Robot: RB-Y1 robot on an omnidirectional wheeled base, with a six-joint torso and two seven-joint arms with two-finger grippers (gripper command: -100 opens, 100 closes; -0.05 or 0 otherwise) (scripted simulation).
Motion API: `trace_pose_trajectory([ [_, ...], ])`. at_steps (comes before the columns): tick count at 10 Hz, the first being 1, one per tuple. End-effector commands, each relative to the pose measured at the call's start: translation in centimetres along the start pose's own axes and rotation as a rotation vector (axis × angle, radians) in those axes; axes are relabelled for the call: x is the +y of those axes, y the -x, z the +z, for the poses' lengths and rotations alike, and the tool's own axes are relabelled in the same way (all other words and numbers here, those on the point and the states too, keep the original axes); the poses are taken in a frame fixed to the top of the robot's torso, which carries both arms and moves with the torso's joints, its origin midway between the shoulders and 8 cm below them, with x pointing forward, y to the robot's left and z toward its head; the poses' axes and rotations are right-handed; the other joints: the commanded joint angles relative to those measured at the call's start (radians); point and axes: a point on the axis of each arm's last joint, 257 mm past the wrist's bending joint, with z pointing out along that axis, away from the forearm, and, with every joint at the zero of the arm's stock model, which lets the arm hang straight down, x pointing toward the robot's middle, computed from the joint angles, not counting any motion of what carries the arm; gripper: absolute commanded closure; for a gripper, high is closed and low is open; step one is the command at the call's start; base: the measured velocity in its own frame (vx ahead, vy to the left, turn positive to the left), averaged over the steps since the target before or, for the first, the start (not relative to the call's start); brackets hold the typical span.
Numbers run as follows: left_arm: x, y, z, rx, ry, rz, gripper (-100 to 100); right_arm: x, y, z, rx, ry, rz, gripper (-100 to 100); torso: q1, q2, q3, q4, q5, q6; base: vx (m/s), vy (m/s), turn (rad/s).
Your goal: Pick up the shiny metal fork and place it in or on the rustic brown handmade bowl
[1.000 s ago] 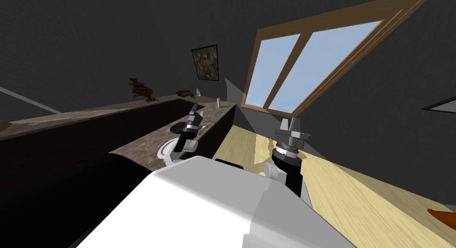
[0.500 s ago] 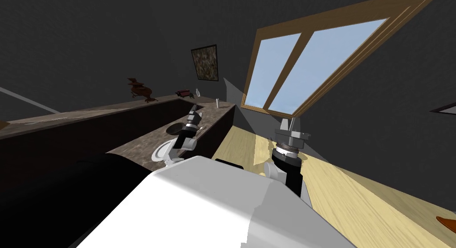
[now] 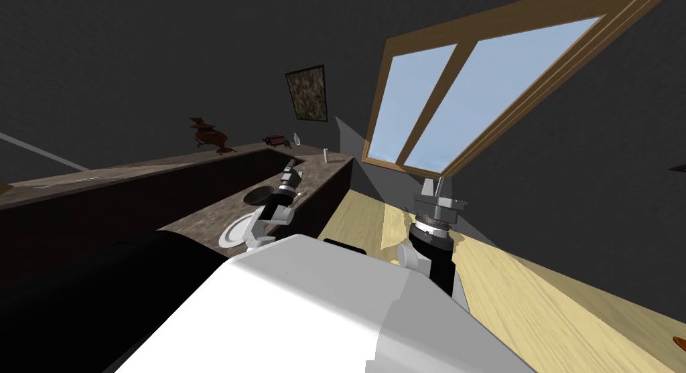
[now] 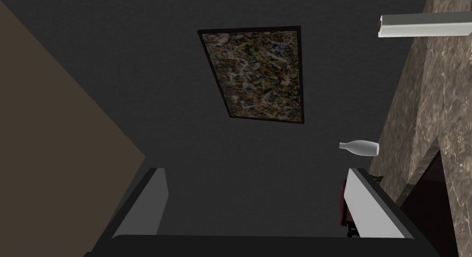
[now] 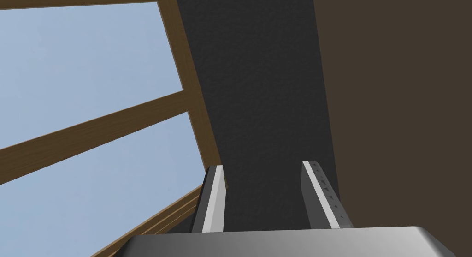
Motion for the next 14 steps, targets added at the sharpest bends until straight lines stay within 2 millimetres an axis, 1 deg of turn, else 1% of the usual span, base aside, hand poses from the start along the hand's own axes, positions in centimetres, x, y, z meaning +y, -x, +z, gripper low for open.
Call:
trace_pose_trajectory([
  [1, 0.6, 1.2, 0.3, -0.025, 0.034, -0.007, -100, 0.0, 0.0, 0.0, 0.0, 0.0, 0.0, 0, 0.0, 0.0, 0.0, 0.0, 0.0, 0.0, 0.072, -0.041, 0.04],
  [3, 1.9, 1.5, 0.2, -0.035, 0.082, -0.008, -100, 0.0, 0.0, 0.0, 0.0, 0.0, 0.0, 0, -0.001, -0.002, -0.001, 0.0, 0.0, 0.0, 0.064, -0.039, 0.014],
  [4, 2.2, 2.6, 0.3, -0.057, 0.1, -0.016, -100, 0.0, 0.0, 0.0, 0.0, 0.0, 0.0, 0, 0.0, -0.001, 0.0, 0.0, 0.0, 0.0, 0.067, -0.055, 0.051],
  [6, 3.4, 2.8, 0.2, -0.067, 0.149, -0.017, -100, 0.0, 0.0, 0.0, 0.0, 0.0, 0.0, 0, -0.001, -0.002, -0.001, 0.0, 0.0, 0.0, 0.058, -0.033, 0.014],
  [7, 3.7, 3.9, 0.3, -0.09, 0.167, -0.028, -100, 0.0, 0.0, 0.0, 0.0, 0.0, 0.0, 0, 0.0, 0.0, 0.0, 0.0, 0.0, 0.0, 0.061, -0.045, 0.06],
  [9, 5.0, 4.2, 0.0, -0.101, 0.217, -0.029, -100, 0.0, 0.0, 0.0, 0.0, 0.0, 0.0, 0, -0.001, -0.002, -0.001, 0.0, 0.0, 0.0, 0.058, -0.034, 0.013],
  [10, 5.3, 5.3, 0.0, -0.125, 0.236, -0.041, -100, 0.0, 0.0, 0.0, 0.0, 0.0, 0.0, 0, 0.0, 0.0, 0.0, 0.0, 0.0, 0.0, 0.07, -0.031, 0.047],
  [12, 6.5, 5.5, -0.4, -0.136, 0.286, -0.043, -100, 0.0, 0.0, 0.0, 0.0, 0.0, 0.0, 0, 0.0, -0.002, -0.001, 0.0, 0.0, 0.0, 0.058, -0.035, 0.025],
  [13, 6.8, 6.6, -0.4, -0.159, 0.304, -0.056, -100, 0.0, 0.0, 0.0, 0.0, 0.0, 0.0, 0, 0.0, 0.0, 0.0, 0.0, 0.0, 0.0, 0.074, -0.041, 0.068],
  [14, 7.6, 6.7, -0.7, -0.167, 0.335, -0.057, -100, 0.0, 0.0, 0.0, 0.0, 0.0, 0.0, 0, 0.0, -0.002, -0.001, 0.0, 0.0, 0.0, 0.079, -0.053, 0.04],
])
